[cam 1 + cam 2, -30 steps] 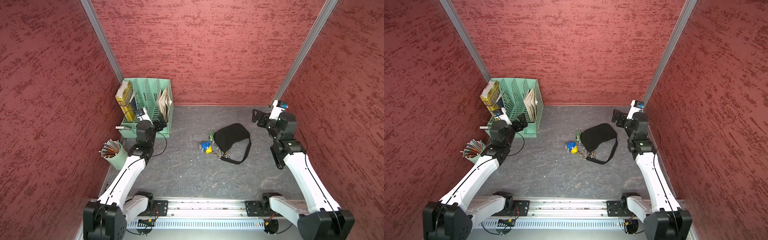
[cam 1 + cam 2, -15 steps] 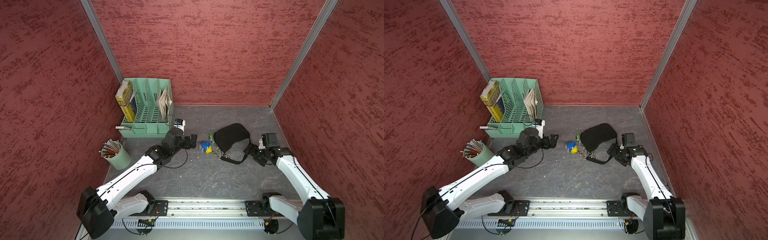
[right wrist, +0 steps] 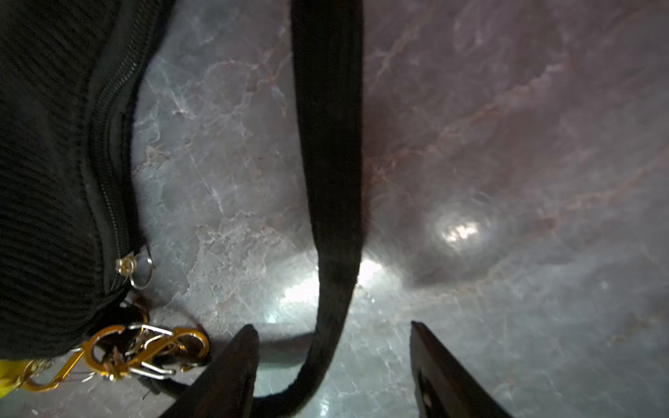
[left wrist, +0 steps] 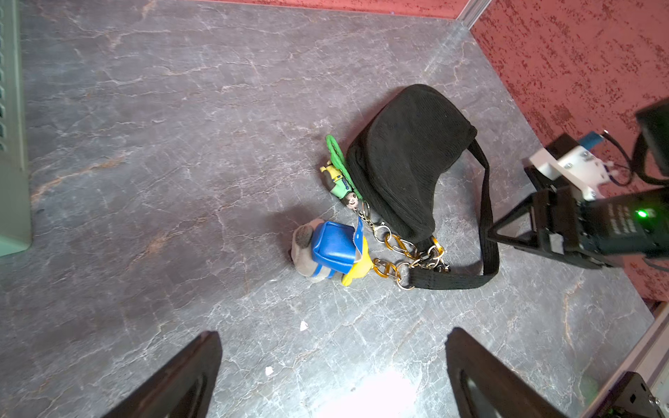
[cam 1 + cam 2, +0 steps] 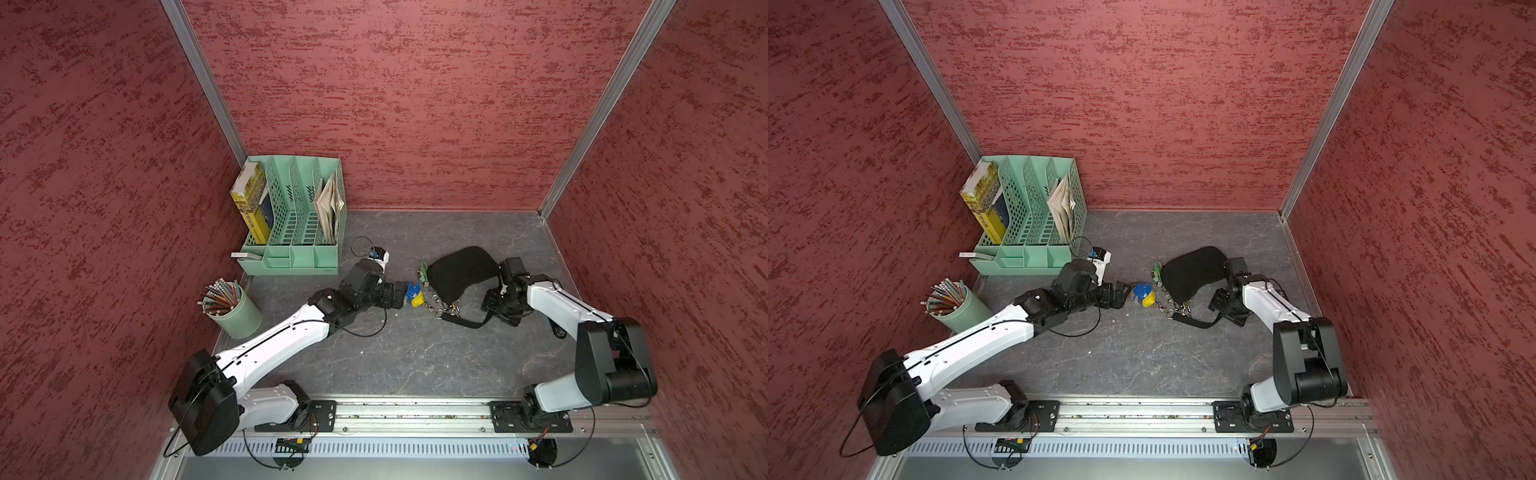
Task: Remove the decoration from the bag
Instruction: Pick up the bag from the center of the board.
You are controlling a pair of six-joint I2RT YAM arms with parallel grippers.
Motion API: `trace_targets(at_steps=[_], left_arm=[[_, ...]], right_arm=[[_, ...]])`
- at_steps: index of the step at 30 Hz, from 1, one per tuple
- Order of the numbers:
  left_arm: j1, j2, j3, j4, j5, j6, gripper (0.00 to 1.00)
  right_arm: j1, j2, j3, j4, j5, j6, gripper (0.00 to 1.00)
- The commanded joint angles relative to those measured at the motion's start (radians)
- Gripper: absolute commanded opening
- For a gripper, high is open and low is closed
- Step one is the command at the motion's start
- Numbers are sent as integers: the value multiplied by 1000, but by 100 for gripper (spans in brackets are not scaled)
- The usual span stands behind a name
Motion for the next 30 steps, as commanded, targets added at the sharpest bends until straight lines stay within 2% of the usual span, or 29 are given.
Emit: trace_targets(at_steps=[1, 3, 9, 14, 21, 27, 30], left_arm=[[-5, 30, 48, 10, 34, 23, 100], [-6, 38, 55, 12, 39, 24, 100], [-9, 37, 52, 19, 43, 19, 100], [-24, 27, 55, -2, 41, 22, 100], [-110, -1, 91, -16, 33, 81, 100], [-287, 30, 149, 41, 0, 252, 100], [-324, 65, 182, 55, -14, 279, 97]], right_arm=[[22, 42, 34, 11, 66, -4, 63], [26, 56, 42, 9, 70, -3, 57], [34, 88, 46, 24, 51, -8, 32], [39, 59, 36, 24, 37, -10, 1], [80, -212, 18, -1, 23, 16, 0], [110, -425, 127, -81, -43, 8, 0], [120, -494, 182, -102, -94, 2, 0]])
